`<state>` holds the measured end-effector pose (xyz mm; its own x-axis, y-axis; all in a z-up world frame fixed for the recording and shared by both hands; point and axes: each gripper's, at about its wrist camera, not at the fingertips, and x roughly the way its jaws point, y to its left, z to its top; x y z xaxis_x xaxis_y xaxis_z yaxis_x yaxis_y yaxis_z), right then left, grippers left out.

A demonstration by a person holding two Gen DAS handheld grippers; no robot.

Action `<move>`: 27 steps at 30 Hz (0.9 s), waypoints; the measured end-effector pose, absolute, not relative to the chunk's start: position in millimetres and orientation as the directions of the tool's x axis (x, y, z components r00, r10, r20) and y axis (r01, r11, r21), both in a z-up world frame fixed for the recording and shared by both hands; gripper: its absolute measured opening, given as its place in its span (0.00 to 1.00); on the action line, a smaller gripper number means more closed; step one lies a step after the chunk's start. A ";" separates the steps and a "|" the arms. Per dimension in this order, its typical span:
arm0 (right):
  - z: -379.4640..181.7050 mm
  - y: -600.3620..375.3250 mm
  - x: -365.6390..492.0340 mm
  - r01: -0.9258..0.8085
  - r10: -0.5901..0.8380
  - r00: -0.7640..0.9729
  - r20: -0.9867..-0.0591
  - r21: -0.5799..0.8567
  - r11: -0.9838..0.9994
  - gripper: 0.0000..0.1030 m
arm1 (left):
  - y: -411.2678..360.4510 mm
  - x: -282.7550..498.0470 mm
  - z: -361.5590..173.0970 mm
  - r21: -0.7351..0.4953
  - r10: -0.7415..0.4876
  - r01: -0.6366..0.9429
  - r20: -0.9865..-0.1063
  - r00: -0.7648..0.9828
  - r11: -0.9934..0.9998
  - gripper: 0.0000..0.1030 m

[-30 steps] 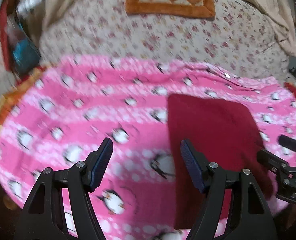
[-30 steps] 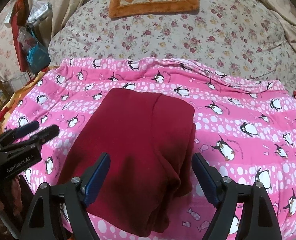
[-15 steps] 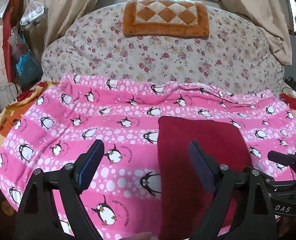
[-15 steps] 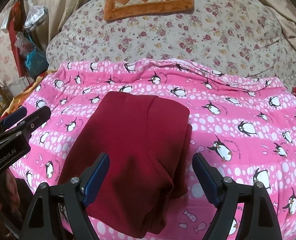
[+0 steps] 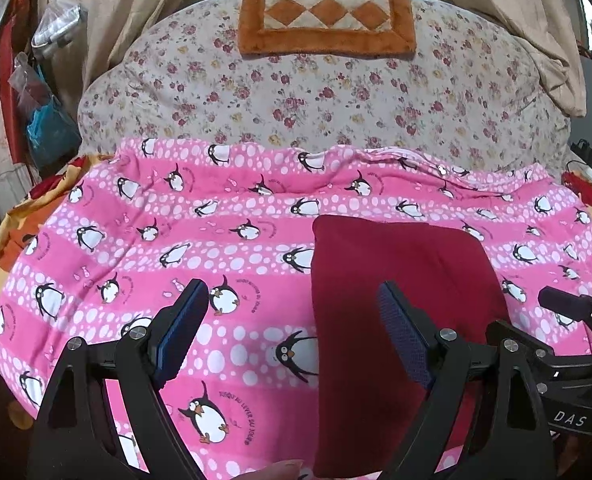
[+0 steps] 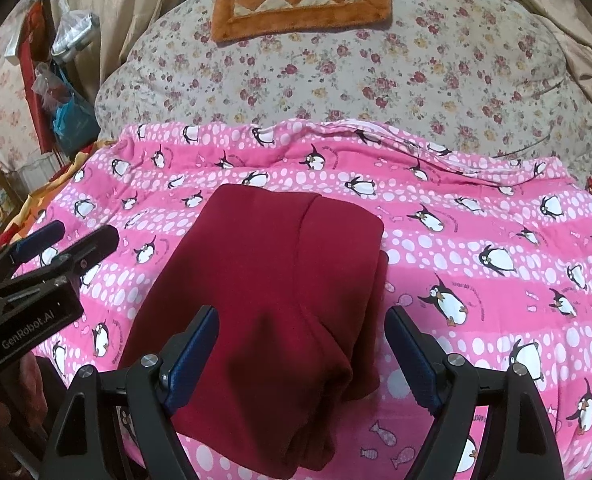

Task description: Fold small clothes

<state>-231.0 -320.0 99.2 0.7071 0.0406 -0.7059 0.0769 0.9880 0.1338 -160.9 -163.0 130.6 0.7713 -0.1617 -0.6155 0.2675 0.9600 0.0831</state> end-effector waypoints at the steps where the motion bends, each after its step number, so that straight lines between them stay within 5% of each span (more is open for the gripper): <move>1: 99.5 -320.1 -230.8 0.078 0.040 0.709 -0.704 0.134 0.988 0.80 | -163.6 -160.8 130.1 0.082 -0.164 0.270 -0.617 0.770 0.959 0.84; 27: 95.3 -331.0 -221.7 0.101 0.035 0.699 -0.714 0.147 0.984 0.81 | -186.8 -149.6 115.4 0.098 -0.166 0.302 -0.657 0.735 0.948 0.84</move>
